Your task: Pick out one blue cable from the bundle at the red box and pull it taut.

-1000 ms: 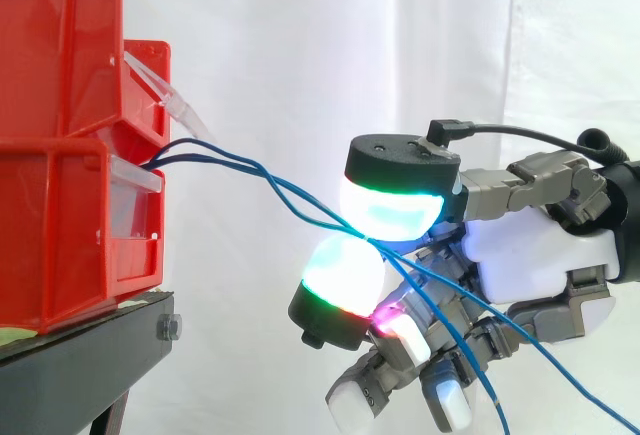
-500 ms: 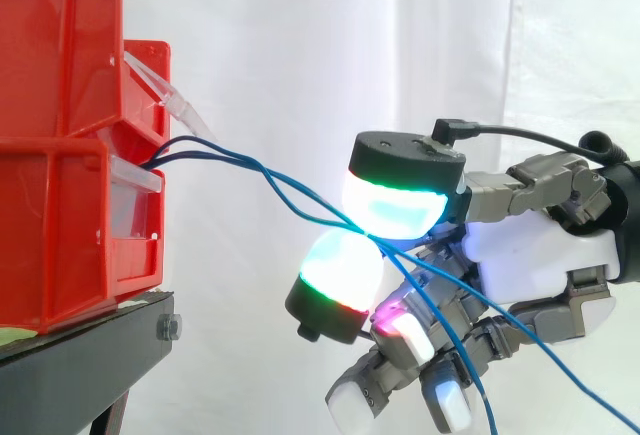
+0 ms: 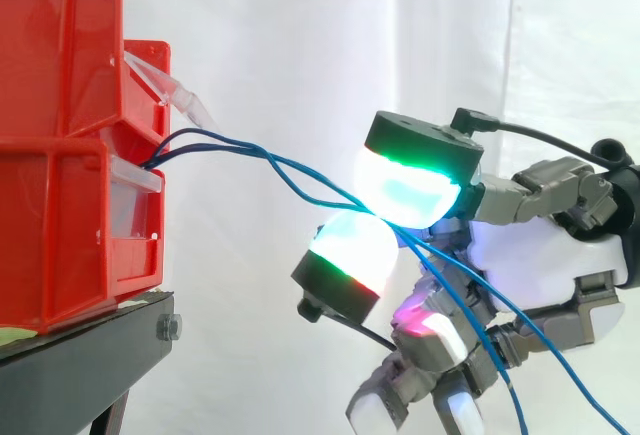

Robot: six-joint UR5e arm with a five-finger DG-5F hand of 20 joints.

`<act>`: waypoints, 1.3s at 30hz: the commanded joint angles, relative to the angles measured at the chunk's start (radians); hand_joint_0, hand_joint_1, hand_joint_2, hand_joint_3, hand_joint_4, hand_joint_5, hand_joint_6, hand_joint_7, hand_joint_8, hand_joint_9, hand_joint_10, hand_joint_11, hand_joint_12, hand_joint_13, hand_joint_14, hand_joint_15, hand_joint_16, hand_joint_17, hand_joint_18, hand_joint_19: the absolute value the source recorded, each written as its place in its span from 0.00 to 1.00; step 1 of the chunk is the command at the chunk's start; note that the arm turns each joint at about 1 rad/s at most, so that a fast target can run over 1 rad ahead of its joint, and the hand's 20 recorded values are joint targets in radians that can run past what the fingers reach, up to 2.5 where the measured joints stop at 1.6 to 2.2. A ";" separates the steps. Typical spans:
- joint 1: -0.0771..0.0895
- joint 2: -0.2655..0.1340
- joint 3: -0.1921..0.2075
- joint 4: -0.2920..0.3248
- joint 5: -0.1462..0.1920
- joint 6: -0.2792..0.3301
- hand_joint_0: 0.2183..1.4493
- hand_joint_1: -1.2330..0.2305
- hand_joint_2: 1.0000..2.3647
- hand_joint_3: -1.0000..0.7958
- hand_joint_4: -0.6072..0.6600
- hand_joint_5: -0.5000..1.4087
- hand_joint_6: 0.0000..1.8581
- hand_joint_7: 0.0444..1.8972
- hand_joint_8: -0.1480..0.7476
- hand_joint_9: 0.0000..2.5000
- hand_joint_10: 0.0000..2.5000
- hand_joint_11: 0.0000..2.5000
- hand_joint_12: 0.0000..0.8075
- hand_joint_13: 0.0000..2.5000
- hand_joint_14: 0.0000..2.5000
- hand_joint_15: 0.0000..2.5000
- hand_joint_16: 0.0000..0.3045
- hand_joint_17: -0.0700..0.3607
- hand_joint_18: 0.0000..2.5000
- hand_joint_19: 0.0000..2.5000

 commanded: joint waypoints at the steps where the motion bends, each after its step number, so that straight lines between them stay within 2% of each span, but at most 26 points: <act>1: 0.001 0.000 0.000 -0.013 0.000 0.013 0.52 0.26 0.00 0.28 0.18 0.18 0.51 0.71 0.44 0.45 0.01 0.34 0.34 0.32 0.01 0.15 0.12 0.35 0.33 0.29; 6: -0.002 0.000 0.000 -0.024 0.000 0.037 0.53 0.24 0.00 0.28 0.18 0.18 0.51 0.69 0.44 0.46 0.01 0.34 0.34 0.33 0.01 0.15 0.12 0.35 0.33 0.29; 9: -0.002 0.000 0.000 -0.044 -0.013 0.037 0.51 0.22 0.00 0.28 0.21 0.18 0.51 0.68 0.44 0.47 0.01 0.35 0.34 0.33 0.01 0.15 0.12 0.35 0.34 0.27; 22: -0.003 0.000 0.000 -0.046 -0.017 0.038 0.46 0.18 0.00 0.28 0.28 0.19 0.51 0.65 0.45 0.48 0.01 0.35 0.34 0.35 0.01 0.15 0.12 0.35 0.35 0.26; 25: -0.003 0.000 0.000 -0.042 -0.017 0.038 0.44 0.16 0.00 0.28 0.31 0.20 0.51 0.61 0.45 0.49 0.01 0.36 0.34 0.35 0.01 0.15 0.12 0.35 0.35 0.26; 29: -0.003 0.000 0.000 -0.044 -0.017 0.038 0.36 0.15 0.00 0.28 0.39 0.20 0.50 0.51 0.46 0.48 0.01 0.36 0.34 0.35 0.01 0.16 0.12 0.35 0.35 0.27; 39: -0.003 0.000 0.000 -0.044 -0.017 0.038 0.27 0.24 0.00 0.28 0.47 0.20 0.48 0.50 0.47 0.48 0.01 0.36 0.36 0.35 0.01 0.16 0.13 0.37 0.36 0.27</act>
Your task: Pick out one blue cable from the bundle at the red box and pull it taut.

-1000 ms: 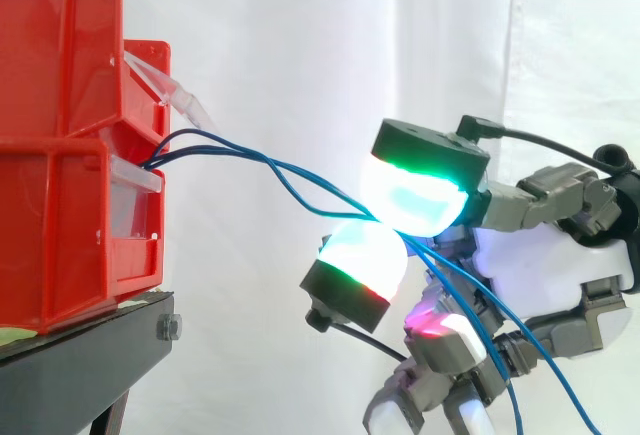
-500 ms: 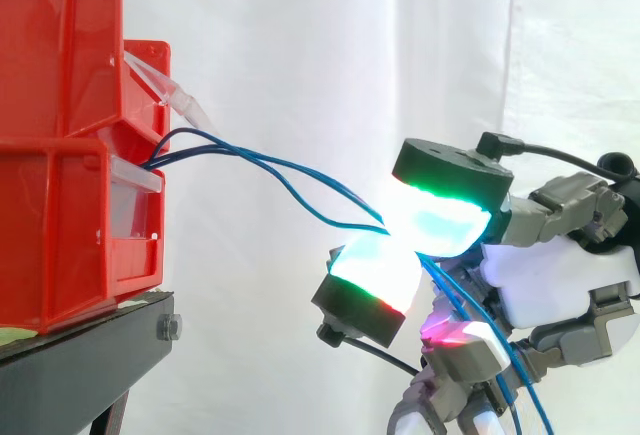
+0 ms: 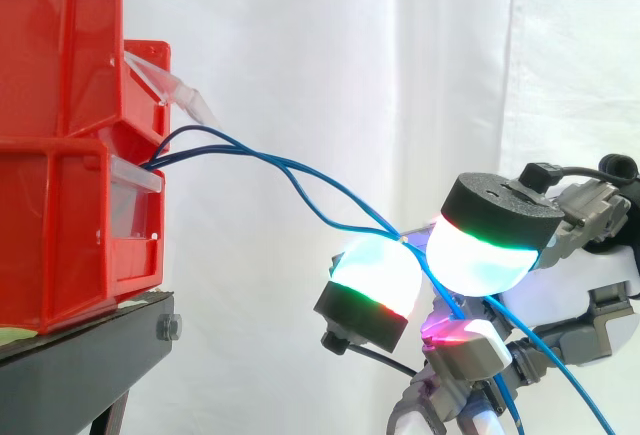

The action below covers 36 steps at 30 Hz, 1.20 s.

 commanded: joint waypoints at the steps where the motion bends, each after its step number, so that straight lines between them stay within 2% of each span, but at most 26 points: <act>1: 0.001 0.000 0.000 0.000 0.000 -0.001 0.27 0.24 0.00 0.28 0.47 0.20 0.48 0.50 0.48 0.48 0.01 0.36 0.36 0.35 0.01 0.15 0.13 0.37 0.36 0.27; 5: 0.001 0.000 0.000 0.002 0.000 -0.001 0.23 0.33 0.00 0.28 0.49 0.20 0.47 0.48 0.49 0.47 0.01 0.34 0.39 0.36 0.01 0.15 0.14 0.39 0.37 0.27; 7: 0.001 0.000 0.000 0.000 0.000 0.001 0.23 0.34 0.00 0.28 0.50 0.19 0.47 0.47 0.49 0.47 0.01 0.34 0.39 0.36 0.01 0.16 0.14 0.39 0.37 0.27; 9: 0.001 0.000 0.000 0.000 0.000 -0.001 0.26 0.43 0.00 0.28 0.49 0.19 0.47 0.47 0.49 0.47 0.01 0.34 0.38 0.35 0.01 0.15 0.13 0.38 0.36 0.28; 12: 0.001 0.000 0.000 0.000 0.000 -0.001 0.30 0.45 0.00 0.28 0.46 0.19 0.47 0.48 0.47 0.46 0.01 0.34 0.37 0.34 0.01 0.16 0.13 0.37 0.35 0.28; 18: 0.001 0.000 0.000 -0.001 0.001 0.001 0.35 0.40 0.00 0.28 0.43 0.20 0.48 0.49 0.48 0.45 0.01 0.34 0.37 0.33 0.01 0.16 0.13 0.37 0.35 0.28; 21: 0.001 -0.001 0.000 -0.001 0.001 -0.001 0.37 0.36 0.00 0.31 0.45 0.20 0.48 0.52 0.48 0.44 0.01 0.34 0.37 0.33 0.01 0.15 0.13 0.37 0.35 0.28; 28: 0.002 0.000 0.000 -0.001 0.001 0.001 0.40 0.34 0.00 0.31 0.49 0.19 0.49 0.55 0.49 0.42 0.01 0.35 0.38 0.32 0.01 0.15 0.13 0.37 0.35 0.28; 30: 0.002 -0.001 0.000 0.000 0.001 -0.001 0.42 0.31 0.00 0.31 0.47 0.19 0.49 0.61 0.50 0.42 0.01 0.34 0.38 0.32 0.01 0.15 0.13 0.37 0.35 0.28; 34: 0.002 0.000 0.000 -0.001 0.001 -0.001 0.45 0.31 0.00 0.28 0.40 0.19 0.51 0.61 0.52 0.43 0.01 0.36 0.39 0.32 0.01 0.16 0.13 0.38 0.35 0.28; 36: 0.002 -0.001 0.000 -0.001 0.001 0.001 0.46 0.32 0.00 0.28 0.37 0.19 0.51 0.63 0.52 0.43 0.01 0.37 0.39 0.32 0.01 0.16 0.13 0.38 0.35 0.28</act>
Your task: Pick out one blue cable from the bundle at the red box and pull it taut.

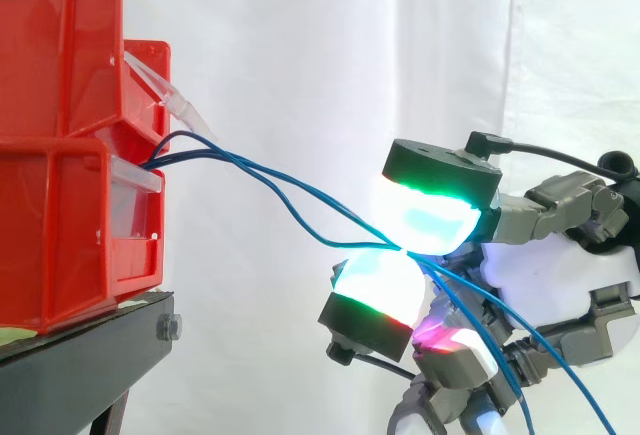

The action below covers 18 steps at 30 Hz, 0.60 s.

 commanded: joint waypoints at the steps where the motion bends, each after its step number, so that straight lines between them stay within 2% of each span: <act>1: 0.000 0.000 0.000 0.000 0.000 0.000 0.46 0.33 0.00 0.28 0.36 0.19 0.51 0.64 0.52 0.43 0.01 0.37 0.39 0.32 0.01 0.16 0.13 0.38 0.35 0.28; 4: 0.000 0.000 0.000 0.000 0.000 0.001 0.46 0.33 0.00 0.28 0.34 0.18 0.51 0.63 0.53 0.43 0.01 0.37 0.39 0.33 0.01 0.16 0.13 0.38 0.36 0.28; 9: 0.000 0.000 0.000 0.000 0.000 0.000 0.42 0.29 0.00 0.28 0.39 0.19 0.51 0.60 0.52 0.46 0.01 0.37 0.38 0.34 0.01 0.16 0.13 0.37 0.37 0.28; 18: 0.000 0.000 0.000 -0.002 0.000 0.000 0.38 0.25 0.00 0.28 0.39 0.20 0.50 0.57 0.50 0.49 0.01 0.38 0.37 0.36 0.01 0.16 0.13 0.37 0.37 0.28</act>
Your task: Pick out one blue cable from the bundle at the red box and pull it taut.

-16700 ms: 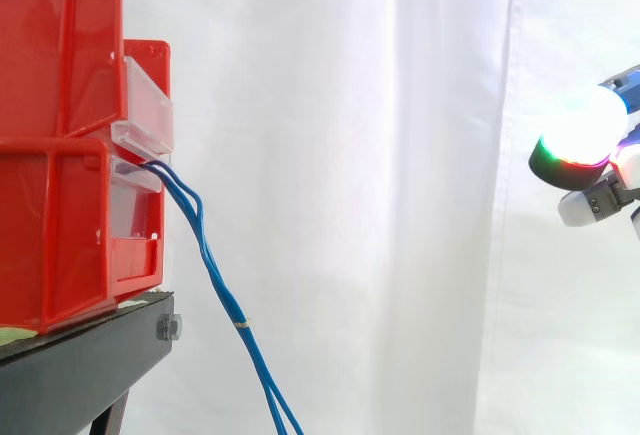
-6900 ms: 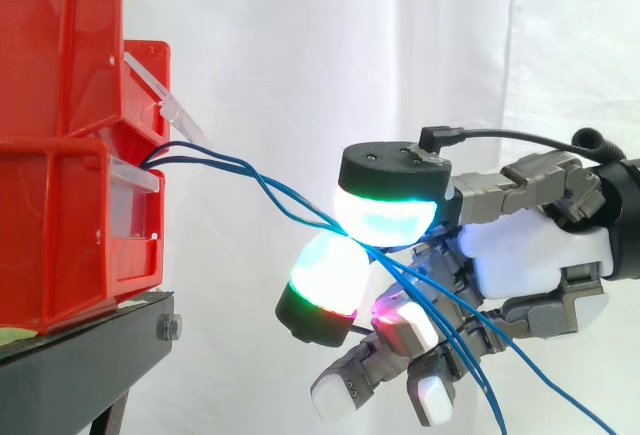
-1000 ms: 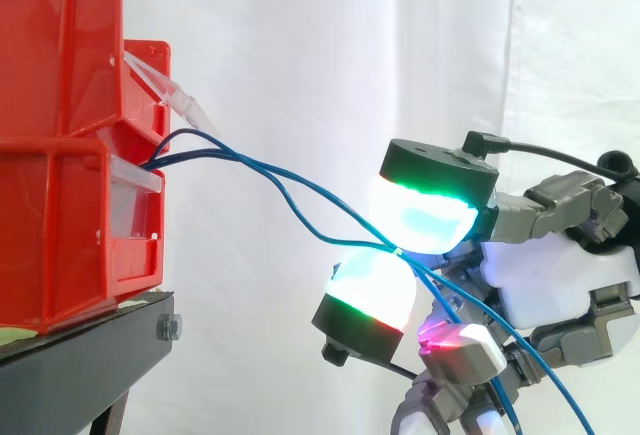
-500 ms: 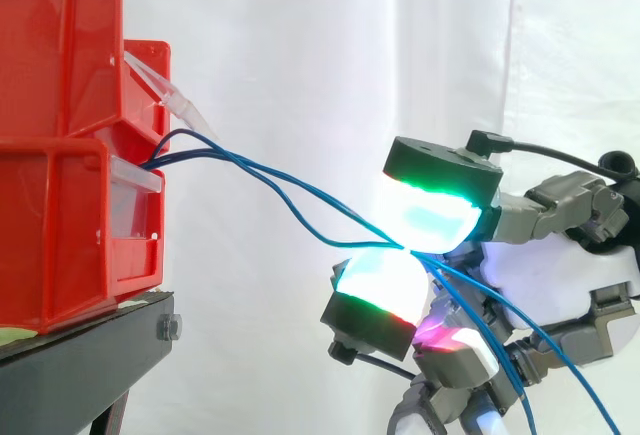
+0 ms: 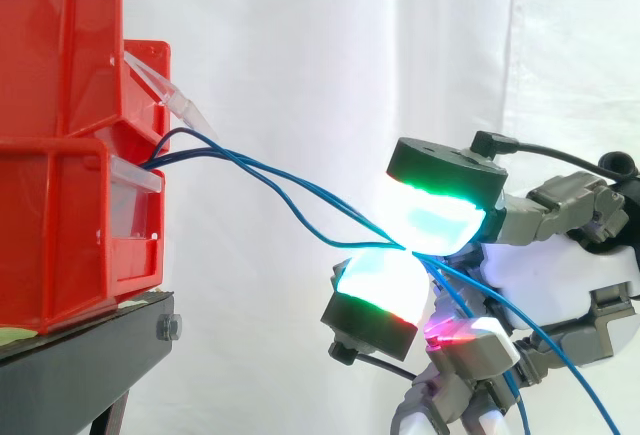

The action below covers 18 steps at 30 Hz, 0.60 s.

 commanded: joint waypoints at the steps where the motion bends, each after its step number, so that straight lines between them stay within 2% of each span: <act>1: 0.000 0.000 0.000 -0.001 0.000 0.000 0.38 0.24 0.00 0.28 0.39 0.20 0.50 0.58 0.50 0.49 0.01 0.38 0.37 0.36 0.01 0.16 0.13 0.37 0.37 0.28; 8: 0.000 0.000 0.000 -0.001 0.000 0.000 0.39 0.18 0.00 0.28 0.37 0.21 0.50 0.59 0.49 0.50 0.01 0.38 0.36 0.36 0.01 0.16 0.13 0.36 0.37 0.27; 13: 0.000 0.000 0.000 -0.001 0.000 0.000 0.39 0.18 0.00 0.28 0.38 0.21 0.50 0.58 0.48 0.50 0.01 0.38 0.36 0.36 0.01 0.16 0.13 0.36 0.37 0.27; 15: 0.000 0.000 0.000 -0.001 0.000 0.000 0.33 0.18 0.00 0.28 0.43 0.21 0.50 0.53 0.49 0.50 0.01 0.38 0.36 0.36 0.01 0.16 0.13 0.36 0.37 0.27; 18: -0.002 0.000 0.000 -0.001 0.000 0.000 0.26 0.20 0.00 0.28 0.46 0.21 0.49 0.52 0.50 0.50 0.01 0.38 0.38 0.37 0.01 0.16 0.14 0.38 0.38 0.27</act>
